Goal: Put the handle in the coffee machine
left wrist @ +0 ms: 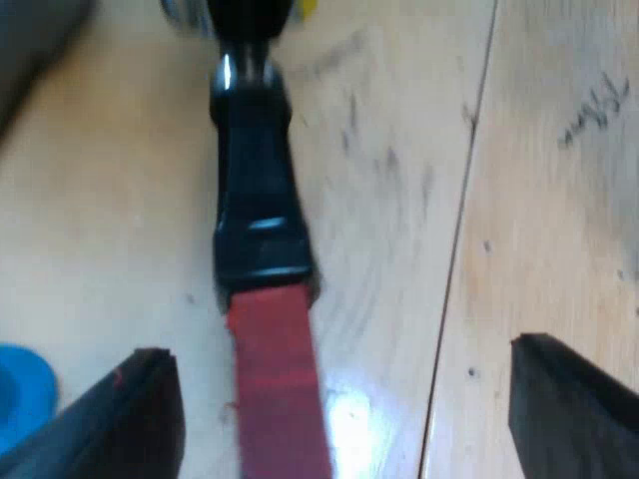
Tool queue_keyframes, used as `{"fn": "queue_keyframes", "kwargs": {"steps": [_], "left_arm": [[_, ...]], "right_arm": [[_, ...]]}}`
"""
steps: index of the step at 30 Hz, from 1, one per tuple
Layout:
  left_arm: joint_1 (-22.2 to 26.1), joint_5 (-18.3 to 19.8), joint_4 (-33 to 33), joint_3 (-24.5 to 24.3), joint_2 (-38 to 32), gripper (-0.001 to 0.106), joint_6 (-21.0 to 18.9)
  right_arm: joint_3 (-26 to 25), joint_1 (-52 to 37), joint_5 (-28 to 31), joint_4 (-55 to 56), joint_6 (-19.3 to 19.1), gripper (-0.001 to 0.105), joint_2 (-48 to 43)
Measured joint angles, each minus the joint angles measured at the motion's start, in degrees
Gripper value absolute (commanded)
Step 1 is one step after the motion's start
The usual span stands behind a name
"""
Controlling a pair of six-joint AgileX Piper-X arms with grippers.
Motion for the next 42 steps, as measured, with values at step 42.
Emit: {"fn": "queue_keyframes", "kwargs": {"steps": [42], "left_arm": [[-4.00,-1.70,-13.14,1.62,21.69,0.068,7.26]], "right_arm": [[0.00,0.39,-1.11,0.42,1.38,0.000,0.00]]}}
